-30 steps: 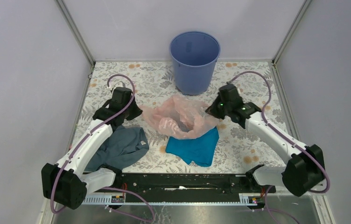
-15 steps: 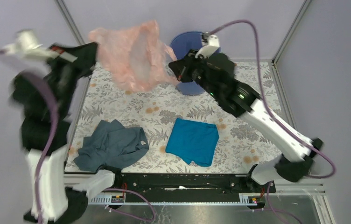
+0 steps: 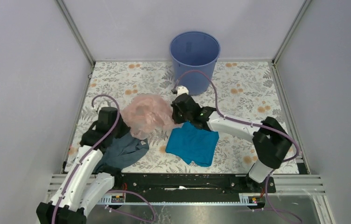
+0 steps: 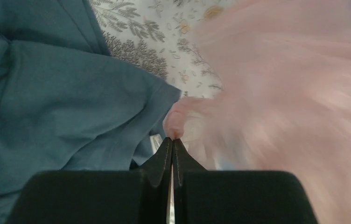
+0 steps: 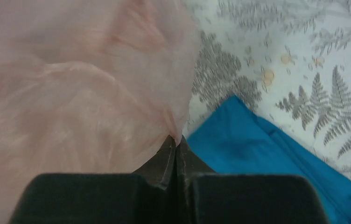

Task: Put the trash bags into the trash bin

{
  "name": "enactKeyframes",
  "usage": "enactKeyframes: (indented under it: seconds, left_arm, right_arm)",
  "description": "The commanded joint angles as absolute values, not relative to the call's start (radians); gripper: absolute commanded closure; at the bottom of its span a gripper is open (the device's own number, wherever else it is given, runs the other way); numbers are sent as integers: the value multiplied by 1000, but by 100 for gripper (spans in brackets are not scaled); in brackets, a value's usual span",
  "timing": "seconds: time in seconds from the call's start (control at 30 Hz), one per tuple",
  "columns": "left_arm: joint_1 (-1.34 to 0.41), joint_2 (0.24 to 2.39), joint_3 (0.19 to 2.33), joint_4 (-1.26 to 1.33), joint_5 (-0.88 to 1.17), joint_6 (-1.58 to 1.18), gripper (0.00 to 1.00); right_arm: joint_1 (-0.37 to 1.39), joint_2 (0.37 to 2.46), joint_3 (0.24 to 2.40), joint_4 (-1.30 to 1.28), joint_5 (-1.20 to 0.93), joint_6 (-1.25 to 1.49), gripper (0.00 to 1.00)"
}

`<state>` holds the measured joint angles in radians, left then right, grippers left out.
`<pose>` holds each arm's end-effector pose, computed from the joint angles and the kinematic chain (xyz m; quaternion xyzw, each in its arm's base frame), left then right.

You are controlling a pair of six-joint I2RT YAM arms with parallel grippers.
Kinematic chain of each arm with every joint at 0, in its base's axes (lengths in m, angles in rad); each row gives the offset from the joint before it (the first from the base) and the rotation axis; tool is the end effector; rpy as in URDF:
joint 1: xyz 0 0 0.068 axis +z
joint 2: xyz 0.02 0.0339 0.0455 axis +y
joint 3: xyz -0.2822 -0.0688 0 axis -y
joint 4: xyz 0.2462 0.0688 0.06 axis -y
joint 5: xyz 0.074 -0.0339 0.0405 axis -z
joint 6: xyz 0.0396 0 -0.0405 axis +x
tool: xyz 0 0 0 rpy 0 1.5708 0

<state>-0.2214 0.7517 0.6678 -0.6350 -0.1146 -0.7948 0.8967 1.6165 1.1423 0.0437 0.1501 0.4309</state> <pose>0.1468 -0.0284 0.2707 -0.2798 0.8654 -0.1551 0.3858 0.2432 0.2949 0.2891 -0.1544 0.8261 0.2819 0.4628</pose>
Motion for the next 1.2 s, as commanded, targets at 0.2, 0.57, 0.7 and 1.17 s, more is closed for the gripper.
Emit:
enactKeyframes:
  seconds: [0.2,0.57,0.7,1.17]
  left_arm:
    - [-215,933,1795,-583,52,-638,100]
    - [-215,559,875,-750,-221,-807,100]
    - [-215,565,893,-730,-174,-797,100]
    - [-216,719,1609,-559,-45,-606,100]
  right_arm:
    - [907,1444,1773,-19,119,275,100]
    - [908,1349,1007,209,146,440,100]
    - [908,1369,998,170,155,454,100]
    - [937,1284,1478,263,8,267,100]
